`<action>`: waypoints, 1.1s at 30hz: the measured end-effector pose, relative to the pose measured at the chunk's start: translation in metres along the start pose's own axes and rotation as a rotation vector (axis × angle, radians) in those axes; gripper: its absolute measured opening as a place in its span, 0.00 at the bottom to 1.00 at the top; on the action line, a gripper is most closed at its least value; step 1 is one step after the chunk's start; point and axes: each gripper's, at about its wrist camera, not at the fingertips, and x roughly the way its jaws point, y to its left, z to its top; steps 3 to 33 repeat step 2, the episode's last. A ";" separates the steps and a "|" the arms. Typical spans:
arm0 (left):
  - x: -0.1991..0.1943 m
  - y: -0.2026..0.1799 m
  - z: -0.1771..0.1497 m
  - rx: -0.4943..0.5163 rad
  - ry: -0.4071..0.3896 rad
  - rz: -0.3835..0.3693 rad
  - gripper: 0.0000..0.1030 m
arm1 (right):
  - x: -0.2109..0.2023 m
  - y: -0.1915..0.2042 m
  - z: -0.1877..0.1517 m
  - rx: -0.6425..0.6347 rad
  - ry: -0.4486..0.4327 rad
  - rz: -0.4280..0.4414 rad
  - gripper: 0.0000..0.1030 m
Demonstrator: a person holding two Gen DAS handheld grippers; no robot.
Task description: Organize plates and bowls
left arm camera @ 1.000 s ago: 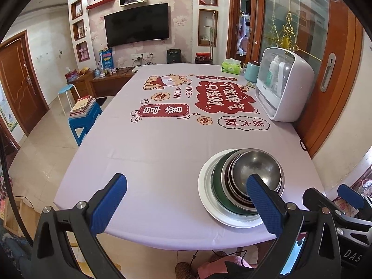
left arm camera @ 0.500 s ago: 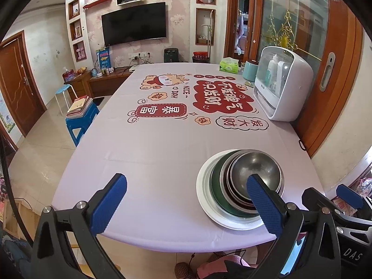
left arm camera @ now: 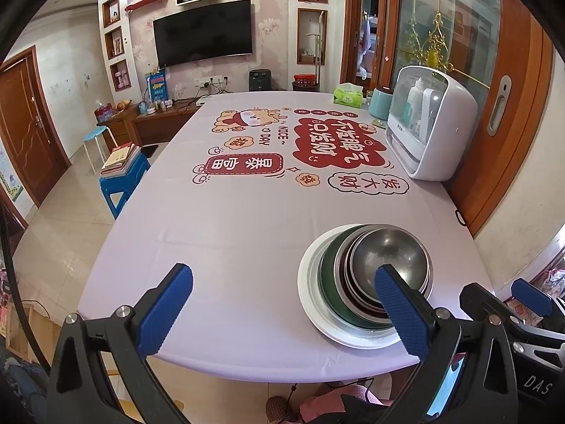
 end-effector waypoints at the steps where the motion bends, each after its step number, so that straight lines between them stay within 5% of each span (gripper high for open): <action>1: 0.000 0.000 0.000 0.000 0.000 -0.001 0.99 | 0.000 0.000 0.000 0.001 0.001 0.001 1.00; 33: 0.000 0.000 0.000 0.000 0.000 0.000 0.99 | 0.001 0.000 -0.001 0.001 0.002 0.002 1.00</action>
